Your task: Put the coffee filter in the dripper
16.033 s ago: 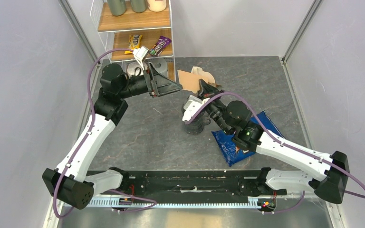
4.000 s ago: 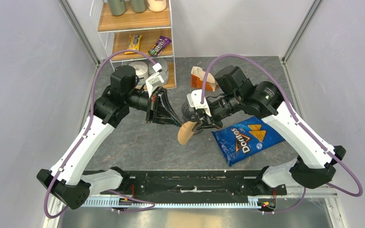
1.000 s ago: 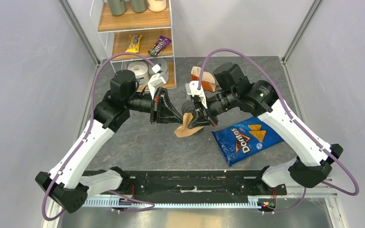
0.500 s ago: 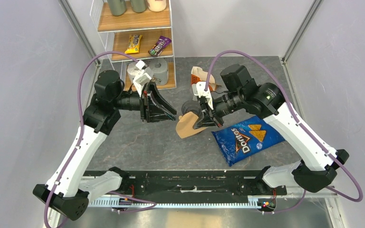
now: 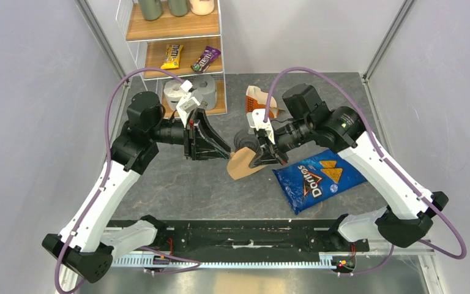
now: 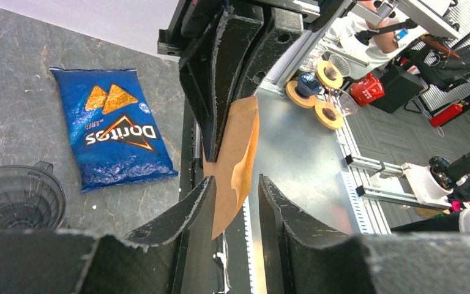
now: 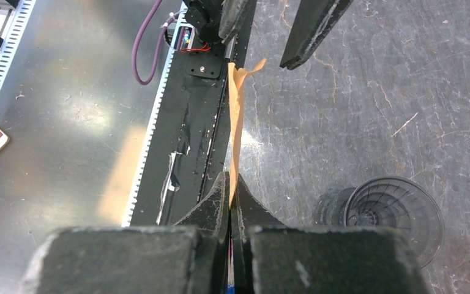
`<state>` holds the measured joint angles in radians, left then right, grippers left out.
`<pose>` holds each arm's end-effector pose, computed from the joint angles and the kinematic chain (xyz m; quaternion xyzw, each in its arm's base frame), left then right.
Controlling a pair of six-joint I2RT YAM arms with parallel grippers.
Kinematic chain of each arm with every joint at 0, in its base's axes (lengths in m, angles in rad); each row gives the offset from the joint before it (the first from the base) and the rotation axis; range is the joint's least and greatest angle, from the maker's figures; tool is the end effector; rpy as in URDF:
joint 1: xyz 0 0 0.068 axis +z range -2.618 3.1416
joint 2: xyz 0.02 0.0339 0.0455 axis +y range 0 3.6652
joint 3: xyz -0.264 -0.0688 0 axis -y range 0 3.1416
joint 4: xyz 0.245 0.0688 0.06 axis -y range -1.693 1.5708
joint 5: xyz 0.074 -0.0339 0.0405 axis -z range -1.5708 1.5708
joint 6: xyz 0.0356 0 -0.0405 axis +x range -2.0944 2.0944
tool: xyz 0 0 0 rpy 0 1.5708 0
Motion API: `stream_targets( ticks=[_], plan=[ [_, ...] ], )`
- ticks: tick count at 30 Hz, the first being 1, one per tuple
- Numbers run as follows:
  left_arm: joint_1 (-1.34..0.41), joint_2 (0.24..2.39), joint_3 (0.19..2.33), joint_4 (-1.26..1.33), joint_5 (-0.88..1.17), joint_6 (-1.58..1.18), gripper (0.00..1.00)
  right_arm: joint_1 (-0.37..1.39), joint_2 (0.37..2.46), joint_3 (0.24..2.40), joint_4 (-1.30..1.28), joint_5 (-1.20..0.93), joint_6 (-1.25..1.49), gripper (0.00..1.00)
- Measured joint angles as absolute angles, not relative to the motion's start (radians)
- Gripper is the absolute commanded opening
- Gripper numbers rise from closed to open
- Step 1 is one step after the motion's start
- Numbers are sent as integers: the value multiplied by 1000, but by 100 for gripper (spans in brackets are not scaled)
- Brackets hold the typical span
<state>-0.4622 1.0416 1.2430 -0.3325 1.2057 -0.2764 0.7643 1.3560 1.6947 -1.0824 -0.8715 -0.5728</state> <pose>0.1648 -0.1193 0.4379 0.4296 0.5820 -0.5936 0.3526 0.1589 0.1900 0.4438 -0.6477 0.5463 0.4196 0.3257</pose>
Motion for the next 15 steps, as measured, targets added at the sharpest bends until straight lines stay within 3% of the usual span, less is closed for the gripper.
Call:
stream_targets(
  ticks=[15],
  plan=[
    [-487,1071,1237,-332,1206,-276,39,772,1373,1710,-1116,-876,-615,0]
  ],
)
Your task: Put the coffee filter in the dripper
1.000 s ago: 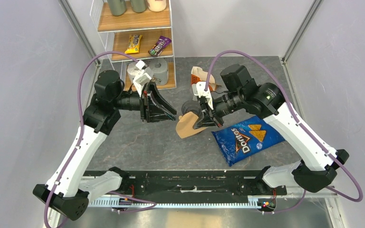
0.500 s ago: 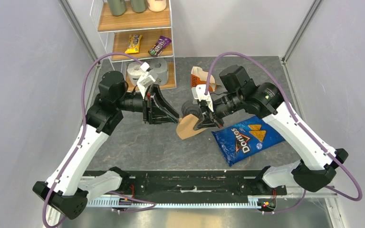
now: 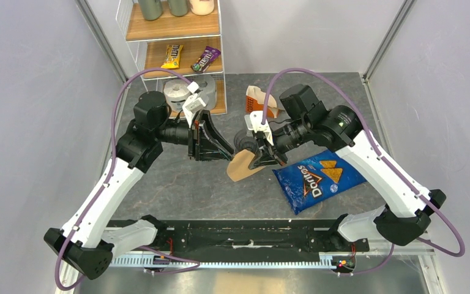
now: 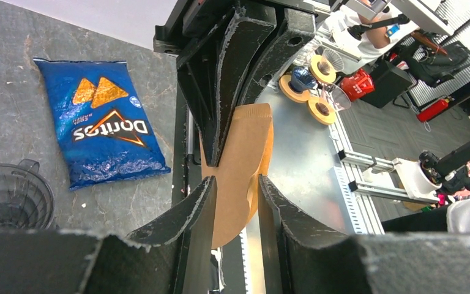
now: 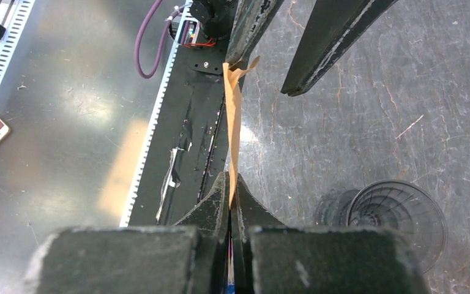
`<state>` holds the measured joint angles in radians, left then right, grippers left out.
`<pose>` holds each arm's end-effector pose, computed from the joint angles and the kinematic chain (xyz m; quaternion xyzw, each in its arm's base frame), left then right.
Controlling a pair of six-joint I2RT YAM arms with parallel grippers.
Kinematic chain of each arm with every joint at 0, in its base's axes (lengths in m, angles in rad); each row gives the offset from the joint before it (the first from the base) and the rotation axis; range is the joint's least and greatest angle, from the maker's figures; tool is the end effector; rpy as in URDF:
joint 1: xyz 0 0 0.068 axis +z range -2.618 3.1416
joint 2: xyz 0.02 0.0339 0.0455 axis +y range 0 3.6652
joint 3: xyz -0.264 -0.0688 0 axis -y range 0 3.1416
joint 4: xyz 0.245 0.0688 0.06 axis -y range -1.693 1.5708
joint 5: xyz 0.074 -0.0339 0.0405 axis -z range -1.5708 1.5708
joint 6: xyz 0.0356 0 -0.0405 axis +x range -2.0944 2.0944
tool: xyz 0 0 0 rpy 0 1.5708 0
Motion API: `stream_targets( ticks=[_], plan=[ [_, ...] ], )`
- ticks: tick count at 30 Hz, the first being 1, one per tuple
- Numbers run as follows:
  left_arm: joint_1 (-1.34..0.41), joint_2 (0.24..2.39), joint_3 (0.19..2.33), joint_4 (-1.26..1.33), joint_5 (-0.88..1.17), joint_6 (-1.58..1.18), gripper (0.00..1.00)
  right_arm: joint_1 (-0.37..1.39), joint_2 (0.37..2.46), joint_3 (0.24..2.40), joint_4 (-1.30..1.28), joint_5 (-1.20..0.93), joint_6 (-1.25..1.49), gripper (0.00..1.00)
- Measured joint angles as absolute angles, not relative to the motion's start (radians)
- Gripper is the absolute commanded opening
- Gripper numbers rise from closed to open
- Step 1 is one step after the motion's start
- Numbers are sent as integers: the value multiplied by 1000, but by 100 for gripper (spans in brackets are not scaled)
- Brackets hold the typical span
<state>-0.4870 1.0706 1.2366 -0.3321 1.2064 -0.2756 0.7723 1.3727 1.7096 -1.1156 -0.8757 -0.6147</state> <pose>0.1705 -0.1280 0.4305 0.4307 0.5864 -0.5999 0.3327 0.1588 0.1929 0.4420 -0.6599 0.5380 0.4175 0.3175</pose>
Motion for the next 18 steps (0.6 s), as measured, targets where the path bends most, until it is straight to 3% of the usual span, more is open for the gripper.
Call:
stream_targets(
  ticks=[18],
  plan=[
    [-516,1072,1237,-431,1155,-176,40,773,1385,1725,-1116,-881,-601,0]
  ],
)
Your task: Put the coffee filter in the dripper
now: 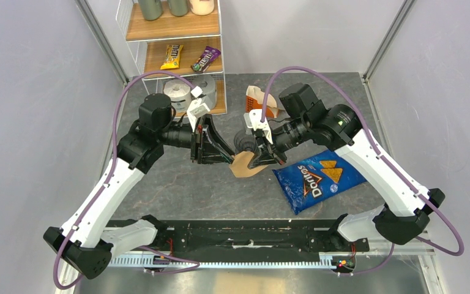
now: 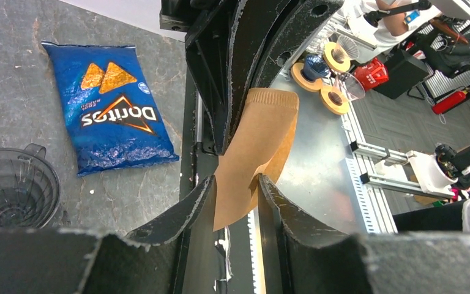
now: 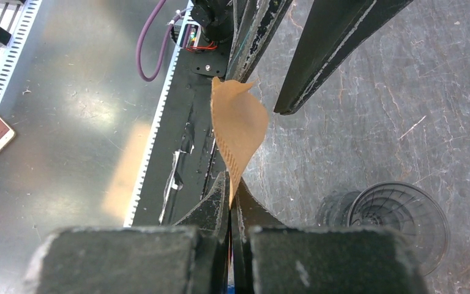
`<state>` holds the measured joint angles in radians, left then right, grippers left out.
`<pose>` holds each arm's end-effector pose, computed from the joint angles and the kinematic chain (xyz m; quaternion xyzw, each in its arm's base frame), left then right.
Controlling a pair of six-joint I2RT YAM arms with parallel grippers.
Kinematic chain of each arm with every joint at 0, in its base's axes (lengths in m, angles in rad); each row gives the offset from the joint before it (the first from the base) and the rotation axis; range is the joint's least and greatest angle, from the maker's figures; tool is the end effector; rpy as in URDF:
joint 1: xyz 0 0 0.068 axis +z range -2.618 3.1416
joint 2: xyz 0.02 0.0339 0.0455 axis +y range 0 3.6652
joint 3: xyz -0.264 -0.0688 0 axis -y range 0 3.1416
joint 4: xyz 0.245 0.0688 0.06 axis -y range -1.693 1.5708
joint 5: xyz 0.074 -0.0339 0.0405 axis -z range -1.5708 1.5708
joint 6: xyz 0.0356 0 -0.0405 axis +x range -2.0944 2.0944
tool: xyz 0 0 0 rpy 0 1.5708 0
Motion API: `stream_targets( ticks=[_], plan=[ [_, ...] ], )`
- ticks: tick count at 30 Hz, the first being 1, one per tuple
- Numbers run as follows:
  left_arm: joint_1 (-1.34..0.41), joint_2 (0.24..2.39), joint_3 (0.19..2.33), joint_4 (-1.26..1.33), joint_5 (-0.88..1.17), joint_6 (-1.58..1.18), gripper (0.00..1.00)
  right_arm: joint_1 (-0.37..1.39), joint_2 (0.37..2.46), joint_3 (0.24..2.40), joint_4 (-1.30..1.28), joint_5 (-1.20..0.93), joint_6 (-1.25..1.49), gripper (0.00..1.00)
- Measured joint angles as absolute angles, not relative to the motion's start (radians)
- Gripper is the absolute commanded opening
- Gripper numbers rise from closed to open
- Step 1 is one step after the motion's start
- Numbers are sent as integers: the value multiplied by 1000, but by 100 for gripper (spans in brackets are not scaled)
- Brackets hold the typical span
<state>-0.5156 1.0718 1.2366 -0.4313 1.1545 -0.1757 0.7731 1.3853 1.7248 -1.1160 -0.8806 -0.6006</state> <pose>0.1673 -0.1323 0.4214 0.4391 0.6004 -0.5804 0.3315 0.1607 0.1951 0.4434 -0.6565 0.5405 0.4217 0.3147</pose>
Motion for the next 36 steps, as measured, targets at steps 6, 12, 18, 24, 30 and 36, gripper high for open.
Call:
stream_targets(
  ticks=[6,12,18,24,30,36],
  plan=[
    [-517,1071,1237,-440,1155,-165,33,773,1385,1725,-1116,-885,-591,0],
    [-519,1072,1237,-437,1172,-164,23,773,1388,1725,-1116,-886,-590,0],
    [-520,1072,1237,-424,1215,-165,2,773,1391,1725,-1116,-886,-587,0],
    [-522,1065,1231,-360,1227,-196,2,773,1391,1725,-1117,-885,-588,21],
    [-522,1063,1218,-326,1152,-262,2,767,1391,1725,-1108,-823,-558,95],
    [-515,1065,1177,-237,1037,-379,2,624,1389,1725,-1003,-702,-416,95]
  ],
)
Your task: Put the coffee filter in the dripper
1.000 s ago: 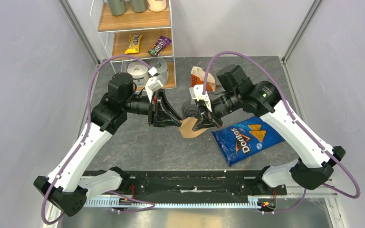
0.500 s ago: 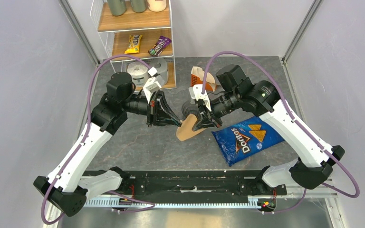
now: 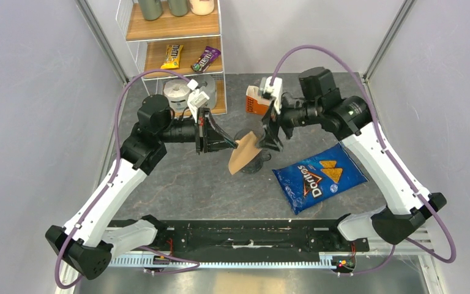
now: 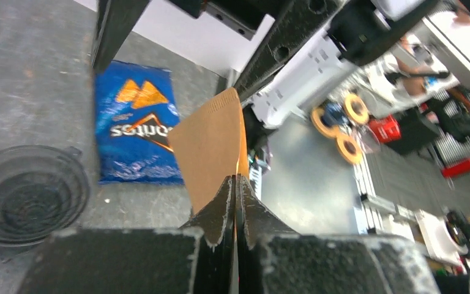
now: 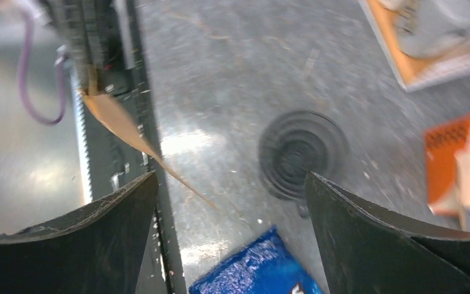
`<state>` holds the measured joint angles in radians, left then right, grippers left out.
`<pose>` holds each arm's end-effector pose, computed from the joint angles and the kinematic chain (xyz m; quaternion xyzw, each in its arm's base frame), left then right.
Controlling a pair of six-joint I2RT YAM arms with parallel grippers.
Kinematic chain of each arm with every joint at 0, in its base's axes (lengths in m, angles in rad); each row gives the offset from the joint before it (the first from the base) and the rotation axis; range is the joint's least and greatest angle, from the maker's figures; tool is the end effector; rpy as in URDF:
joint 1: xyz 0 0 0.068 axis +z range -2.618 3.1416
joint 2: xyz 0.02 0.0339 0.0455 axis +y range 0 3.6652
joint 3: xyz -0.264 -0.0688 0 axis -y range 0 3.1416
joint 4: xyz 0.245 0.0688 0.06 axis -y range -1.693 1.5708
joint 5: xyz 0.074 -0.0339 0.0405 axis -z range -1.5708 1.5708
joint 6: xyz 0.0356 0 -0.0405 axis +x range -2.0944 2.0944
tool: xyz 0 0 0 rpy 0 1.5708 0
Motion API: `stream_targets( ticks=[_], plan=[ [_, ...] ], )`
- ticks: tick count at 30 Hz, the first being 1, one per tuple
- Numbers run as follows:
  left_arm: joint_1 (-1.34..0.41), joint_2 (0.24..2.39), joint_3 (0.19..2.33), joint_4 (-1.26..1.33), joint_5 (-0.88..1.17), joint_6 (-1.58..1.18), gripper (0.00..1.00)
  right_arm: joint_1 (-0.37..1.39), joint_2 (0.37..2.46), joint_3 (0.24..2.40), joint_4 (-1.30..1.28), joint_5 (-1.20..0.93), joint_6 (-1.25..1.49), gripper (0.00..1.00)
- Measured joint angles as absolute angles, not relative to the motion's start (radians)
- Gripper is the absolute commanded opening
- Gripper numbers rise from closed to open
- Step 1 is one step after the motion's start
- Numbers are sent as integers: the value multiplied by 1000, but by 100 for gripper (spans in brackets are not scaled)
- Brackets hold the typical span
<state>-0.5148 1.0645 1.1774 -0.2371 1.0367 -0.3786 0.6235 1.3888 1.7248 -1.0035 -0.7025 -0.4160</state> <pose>0.1765 -0.1350 0.4202 0.3715 0.6273 -0.5833 0.3581 0.2002 0.1723 0.4479 -0.5499 0.6587 0.3503 0.3755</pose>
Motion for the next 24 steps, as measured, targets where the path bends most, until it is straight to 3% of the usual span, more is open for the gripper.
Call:
stream_targets(
  ticks=[9,24],
  plan=[
    [-484,1122,1188,-144,760,-480,2,522,1333,1735,-884,-484,-142,77],
    [-525,1255,1220,18,682,-585,2,521,1397,1726,-693,-639,222,75]
  ],
)
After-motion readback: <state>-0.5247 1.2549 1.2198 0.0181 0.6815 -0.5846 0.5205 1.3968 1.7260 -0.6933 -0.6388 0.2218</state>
